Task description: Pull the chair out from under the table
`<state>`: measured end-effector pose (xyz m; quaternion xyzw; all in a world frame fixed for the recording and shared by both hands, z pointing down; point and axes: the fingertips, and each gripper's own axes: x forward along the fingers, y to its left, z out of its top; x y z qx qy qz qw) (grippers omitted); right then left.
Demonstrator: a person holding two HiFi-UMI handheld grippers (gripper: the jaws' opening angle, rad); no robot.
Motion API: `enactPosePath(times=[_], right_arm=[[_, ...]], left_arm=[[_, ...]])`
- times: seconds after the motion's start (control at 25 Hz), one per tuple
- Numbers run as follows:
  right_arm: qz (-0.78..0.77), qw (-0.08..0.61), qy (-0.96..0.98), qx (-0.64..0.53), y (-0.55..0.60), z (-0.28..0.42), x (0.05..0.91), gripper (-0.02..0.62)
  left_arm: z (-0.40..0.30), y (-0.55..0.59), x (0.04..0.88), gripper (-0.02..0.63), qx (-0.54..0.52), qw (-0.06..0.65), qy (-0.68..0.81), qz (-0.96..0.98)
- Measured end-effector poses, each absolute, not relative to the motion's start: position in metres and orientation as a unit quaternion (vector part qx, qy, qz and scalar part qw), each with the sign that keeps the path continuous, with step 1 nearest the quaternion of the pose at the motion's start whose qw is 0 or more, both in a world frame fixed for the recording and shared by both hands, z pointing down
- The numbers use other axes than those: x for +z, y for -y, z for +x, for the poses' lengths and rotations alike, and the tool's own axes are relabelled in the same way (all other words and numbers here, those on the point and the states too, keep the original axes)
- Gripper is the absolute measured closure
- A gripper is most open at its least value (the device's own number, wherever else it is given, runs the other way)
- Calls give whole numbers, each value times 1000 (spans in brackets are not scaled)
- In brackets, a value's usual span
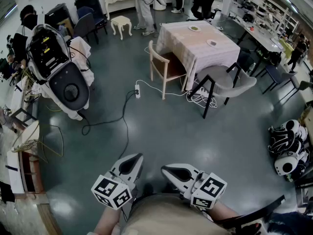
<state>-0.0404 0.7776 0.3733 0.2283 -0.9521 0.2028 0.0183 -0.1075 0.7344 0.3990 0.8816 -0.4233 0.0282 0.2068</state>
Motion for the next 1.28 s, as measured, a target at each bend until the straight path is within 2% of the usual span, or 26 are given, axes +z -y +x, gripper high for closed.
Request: enactPosePath(times=[0.16,0.76,1.12,1.28], right_arm=[[239,23,949,202,-785,-69,376,587],[290,29,928,233,-783,-103,384,586],[290,32,930,222,-789,-105,388,588],[294,29,930,221,-778,-104,394,588]], left_arm=[[-133,-744,402,598,55,183,415,890],[-154,-745,411,598,58,202,347,914],[-134,-753,404,598,10,245,273,930],[-118,-747,403,598,15,234,232,944]])
